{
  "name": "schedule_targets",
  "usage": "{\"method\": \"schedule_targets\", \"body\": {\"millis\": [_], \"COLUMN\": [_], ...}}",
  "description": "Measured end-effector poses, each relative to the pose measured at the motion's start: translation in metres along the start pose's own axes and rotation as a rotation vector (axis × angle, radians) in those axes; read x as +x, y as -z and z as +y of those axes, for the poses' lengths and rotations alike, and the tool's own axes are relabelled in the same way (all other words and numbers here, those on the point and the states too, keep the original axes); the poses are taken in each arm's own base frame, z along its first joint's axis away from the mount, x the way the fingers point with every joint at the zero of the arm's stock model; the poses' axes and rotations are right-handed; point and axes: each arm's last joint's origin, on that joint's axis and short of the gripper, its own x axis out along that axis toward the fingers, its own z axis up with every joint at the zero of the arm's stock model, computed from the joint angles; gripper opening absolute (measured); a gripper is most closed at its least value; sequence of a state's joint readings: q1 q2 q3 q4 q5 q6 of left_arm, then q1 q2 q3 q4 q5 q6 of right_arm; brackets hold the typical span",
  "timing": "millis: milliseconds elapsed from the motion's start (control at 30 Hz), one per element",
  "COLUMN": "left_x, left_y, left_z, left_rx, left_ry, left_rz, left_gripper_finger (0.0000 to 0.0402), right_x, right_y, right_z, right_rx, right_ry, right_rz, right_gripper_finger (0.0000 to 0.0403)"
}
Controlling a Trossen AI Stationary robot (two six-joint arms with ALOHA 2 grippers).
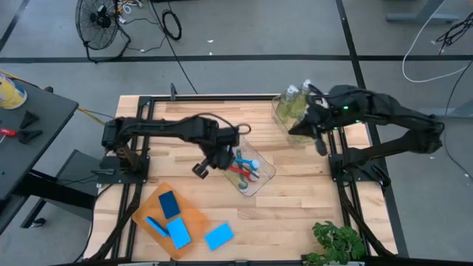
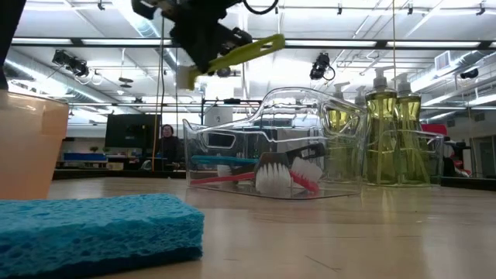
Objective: Pick & Place Kitchen Sink Supplies
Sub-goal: Put the green dish brush into the bottom transparent bin
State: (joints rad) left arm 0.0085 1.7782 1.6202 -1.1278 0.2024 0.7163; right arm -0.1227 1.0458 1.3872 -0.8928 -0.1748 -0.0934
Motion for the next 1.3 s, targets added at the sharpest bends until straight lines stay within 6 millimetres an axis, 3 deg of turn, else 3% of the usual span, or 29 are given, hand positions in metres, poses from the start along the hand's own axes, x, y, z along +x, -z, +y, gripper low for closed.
{"method": "schedule_targets", "body": {"millis": [300,767,1300], "left_x": [-0.034,-0.044,-0.044], "left_y": [0.005,0.024,0.012], "left_z": [0.027,0.047,0.051], "left_rx": [-0.08,-0.145,0.003], "left_ry": [-0.104,-0.151,-0.22], "left_rz": [-0.078,-0.078,-0.155], "left_gripper_finger": [0.0022,0.0022,0.0022], "right_x": [-0.046,-0.086,-0.096], "right_y": [0.01,0.033,0.039], "right_z": [0.011,0.019,0.02], "right_rx": [0.026,0.051,0.086], "right_ry": [-0.057,-0.009,0.015], "right_rz": [-0.098,-0.097,-0.112], "right_gripper_finger": [0.0,0.0,0.0]}}
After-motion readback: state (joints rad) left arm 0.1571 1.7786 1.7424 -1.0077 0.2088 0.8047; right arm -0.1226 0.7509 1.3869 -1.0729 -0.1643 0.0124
